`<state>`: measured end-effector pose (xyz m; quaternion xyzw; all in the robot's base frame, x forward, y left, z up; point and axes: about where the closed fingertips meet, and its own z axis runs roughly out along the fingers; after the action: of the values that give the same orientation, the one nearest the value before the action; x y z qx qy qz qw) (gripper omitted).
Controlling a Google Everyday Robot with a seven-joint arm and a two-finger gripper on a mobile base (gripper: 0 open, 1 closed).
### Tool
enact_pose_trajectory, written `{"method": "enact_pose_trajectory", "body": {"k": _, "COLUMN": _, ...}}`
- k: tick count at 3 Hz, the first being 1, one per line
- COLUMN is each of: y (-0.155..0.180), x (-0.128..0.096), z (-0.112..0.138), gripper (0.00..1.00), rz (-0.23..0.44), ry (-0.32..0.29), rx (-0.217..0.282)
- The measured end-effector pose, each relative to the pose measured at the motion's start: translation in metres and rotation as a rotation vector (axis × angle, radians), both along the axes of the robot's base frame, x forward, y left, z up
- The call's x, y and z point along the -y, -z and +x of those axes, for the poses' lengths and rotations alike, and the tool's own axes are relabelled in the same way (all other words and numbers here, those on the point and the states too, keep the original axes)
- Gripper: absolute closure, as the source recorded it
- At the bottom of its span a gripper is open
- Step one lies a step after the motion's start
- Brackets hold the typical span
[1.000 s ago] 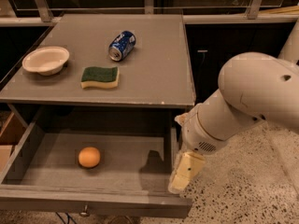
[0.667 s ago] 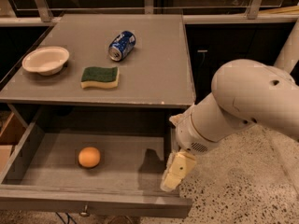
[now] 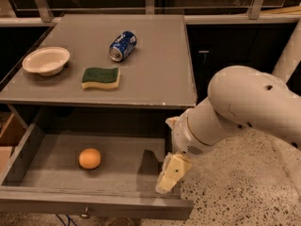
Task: Pick orange from top drawer and place on counter
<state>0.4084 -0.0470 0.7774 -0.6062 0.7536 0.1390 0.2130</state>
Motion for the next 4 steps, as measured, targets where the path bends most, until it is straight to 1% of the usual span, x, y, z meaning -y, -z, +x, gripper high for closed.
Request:
{"method": "enact_pose_trajectory", "body": {"k": 1, "y": 0.046, "x": -0.041, "z": -0.023, "gripper": 0.0, "rz": 0.05, "ry": -0.009, "rx": -0.083}}
{"method": "enact_pose_trajectory", "body": {"k": 2, "y": 0.046, "x": -0.041, "z": -0.023, "gripper": 0.0, "rz": 0.05, "ry": -0.009, "rx": -0.082}}
{"method": "enact_pose_trajectory", "body": {"k": 3, "y": 0.054, "x": -0.041, "z": -0.029, "gripper": 0.0, "rz": 0.066, "ry": 0.018, "rx": -0.096}}
{"method": "enact_pose_trajectory", "body": {"k": 4, "y": 0.073, "x": -0.058, "z": -0.002, "gripper": 0.0, "rz": 0.121, "ry": 0.089, "rx": -0.064}}
